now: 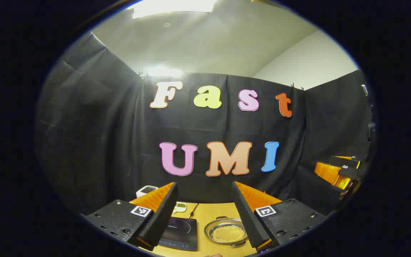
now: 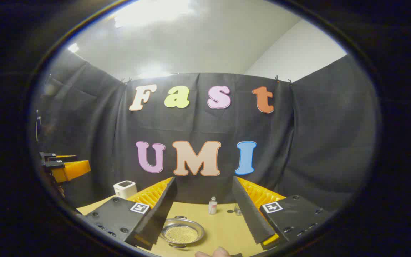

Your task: First push the handle of the pot to place it horizontally, then grasp the pot with both hands and set it on the induction cooktop.

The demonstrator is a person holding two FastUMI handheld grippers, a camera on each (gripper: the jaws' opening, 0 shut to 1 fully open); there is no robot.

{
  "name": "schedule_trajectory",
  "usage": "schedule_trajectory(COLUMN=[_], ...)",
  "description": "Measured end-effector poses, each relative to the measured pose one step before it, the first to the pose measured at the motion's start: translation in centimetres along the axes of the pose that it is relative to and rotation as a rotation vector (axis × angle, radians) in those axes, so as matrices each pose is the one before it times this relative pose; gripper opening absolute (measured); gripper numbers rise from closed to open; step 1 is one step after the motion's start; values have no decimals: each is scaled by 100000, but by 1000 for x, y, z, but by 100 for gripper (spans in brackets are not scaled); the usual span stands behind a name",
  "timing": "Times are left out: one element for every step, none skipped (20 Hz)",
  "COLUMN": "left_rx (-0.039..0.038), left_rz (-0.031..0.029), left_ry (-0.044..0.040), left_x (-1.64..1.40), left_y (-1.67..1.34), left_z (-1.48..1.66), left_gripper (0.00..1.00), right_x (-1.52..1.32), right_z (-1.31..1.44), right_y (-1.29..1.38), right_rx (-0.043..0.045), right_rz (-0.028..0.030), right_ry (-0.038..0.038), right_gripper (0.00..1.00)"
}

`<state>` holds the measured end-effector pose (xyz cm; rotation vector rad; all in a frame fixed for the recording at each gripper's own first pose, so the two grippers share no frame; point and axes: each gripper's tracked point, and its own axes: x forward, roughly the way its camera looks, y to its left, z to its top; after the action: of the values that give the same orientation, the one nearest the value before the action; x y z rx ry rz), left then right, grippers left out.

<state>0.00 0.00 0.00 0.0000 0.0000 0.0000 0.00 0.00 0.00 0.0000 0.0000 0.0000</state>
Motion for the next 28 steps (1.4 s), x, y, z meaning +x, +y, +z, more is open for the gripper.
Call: schedule_trajectory(left_rx=[80, 60, 248, 106, 55, -173, -133, 15, 258, 278, 144, 253, 346, 566, 507, 239, -111, -356, -505, -619, -688, -623, -207, 219, 752, 501, -429, -1018], left_rz=[198, 249, 305, 118, 259, 269, 84, 199, 201, 388, 208, 289, 145, -76, 100, 129, 147, 250, 323, 735, 1168, 822, 428, 418, 307, 326, -120, -268], left_ry=[455, 495, 936, 462, 683, 269, 265, 112, 284, 232, -165, -340, -441, -496, -626, -261, 93, 530, 406, -95, 383, 914, 34, 230, 966, 774, 1057, 493], left_x=[-48, 8, 14, 111, 105, -70, 39, 86, 178, 164, 74, 249, 217, 80, 172, 205, 257, -15, 90, -93, 99, -101, 51, 404, 531, 563, 675, 715], left_y=[77, 61, 40, 25, -20, 19, -61, -15, -86, -53, -108, -220, -233, -387, -268, -383, -426, -317, -221, -62, 198, 242, 192, 295, 451, 525, 593, 429], left_z=[-191, -66, -176, -28, -65, -160, 20, -52, 29, -62, 220, 224, 285, 226, 240, 166, -37, -172, -203, -179, -161, -381, -167, -140, -369, -639, -343, -504], left_gripper=[90, 90, 90, 90, 86, 86, 86, 90, 90, 90, 86, 86, 86, 91, 86, 86, 90, 90, 86, 86, 91, 91, 91, 91, 91, 86, 91, 91], right_x=[-8, 81, 51, 51, 34, 154, 135, 95, 194, 203, 154, 205, 199, 171, 215, 236, 90, 182, 106, 219, 356, 381, 179, 449, 246, 781, 584, 679], right_z=[-15, 99, -204, -179, -262, -87, -85, -34, -37, 102, 113, 262, 196, 242, 53, 62, -158, -153, -279, -218, -64, -270, -406, -269, -283, -213, -297, -263], right_y=[-212, -62, 83, -28, 59, -65, -190, -127, -95, -186, -262, -302, -246, -260, -232, -198, -87, -46, 100, 136, -225, -70, 408, 319, 294, -25, 118, 325], right_rx=[104, -43, -25, 133, 219, 182, 111, 217, 373, 416, 302, 33, 1, 33, -37, 11, 126, 446, 597, 140, -486, -553, -185, -179, -658, -818, -325, 61], right_rz=[16, 247, 363, 373, 429, 304, 207, 397, 217, 158, 240, 128, 223, 370, 452, 592, 872, 1006, 1634, 1440, 245, 67, 716, 609, 39, -1104, -1363, -1314], right_ry=[-67, -59, 243, 364, 375, 129, 333, 146, -20, -153, -505, -491, -697, -646, -584, -461, -51, 246, 161, -308, -375, 355, 456, -46, 79, -113, -184, 10], right_gripper=[97, 97, 97, 98, 98, 98, 98, 97, 98, 97, 97, 97, 97, 97, 97, 97, 97, 98, 97, 97, 97, 97, 96, 94, 89, 87, 80, 78])
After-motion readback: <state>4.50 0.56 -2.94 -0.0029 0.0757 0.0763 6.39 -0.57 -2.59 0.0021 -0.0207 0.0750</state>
